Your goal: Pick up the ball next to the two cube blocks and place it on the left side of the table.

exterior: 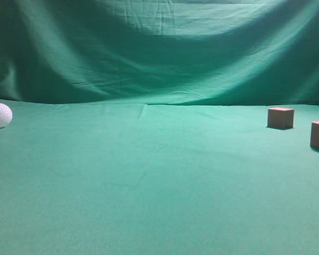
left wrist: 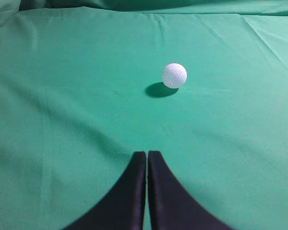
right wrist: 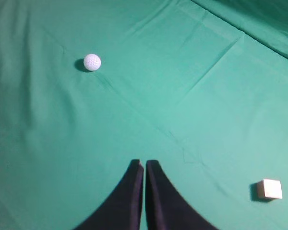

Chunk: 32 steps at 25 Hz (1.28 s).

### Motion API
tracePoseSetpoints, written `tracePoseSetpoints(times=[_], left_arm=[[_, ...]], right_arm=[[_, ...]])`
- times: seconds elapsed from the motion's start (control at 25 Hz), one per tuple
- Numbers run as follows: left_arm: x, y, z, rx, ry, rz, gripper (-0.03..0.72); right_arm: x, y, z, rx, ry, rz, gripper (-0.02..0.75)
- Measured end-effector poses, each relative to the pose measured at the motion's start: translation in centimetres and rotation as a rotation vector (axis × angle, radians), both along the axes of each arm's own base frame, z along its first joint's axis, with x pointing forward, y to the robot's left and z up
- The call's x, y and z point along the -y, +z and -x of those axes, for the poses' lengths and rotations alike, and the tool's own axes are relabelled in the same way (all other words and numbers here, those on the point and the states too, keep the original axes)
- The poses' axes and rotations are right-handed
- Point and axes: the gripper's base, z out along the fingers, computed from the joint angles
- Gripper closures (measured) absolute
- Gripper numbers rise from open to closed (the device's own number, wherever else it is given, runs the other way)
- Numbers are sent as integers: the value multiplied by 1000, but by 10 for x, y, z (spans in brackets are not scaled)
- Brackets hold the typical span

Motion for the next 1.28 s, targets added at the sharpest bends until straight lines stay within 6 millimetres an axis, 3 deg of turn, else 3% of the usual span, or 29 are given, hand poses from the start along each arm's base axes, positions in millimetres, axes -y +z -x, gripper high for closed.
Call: tracePoseSetpoints(times=[0.44,0.72,0.92,1.12,1.28], left_arm=[[0,0,0,0,0,0,688],[0,0,0,0,0,0,688],[0,0,0,0,0,0,688],[0,0,0,0,0,0,688],[0,0,0,0,0,0,688]], right_arm=[[98,-51,107,169,-19,-152,738],[131,-99,142,211,-27,-174,738],[146,-140,147,335,-139,-242,738],[153,-185,142,501,-358,-307,738],[158,-225,137,509,-530,-262,738]])
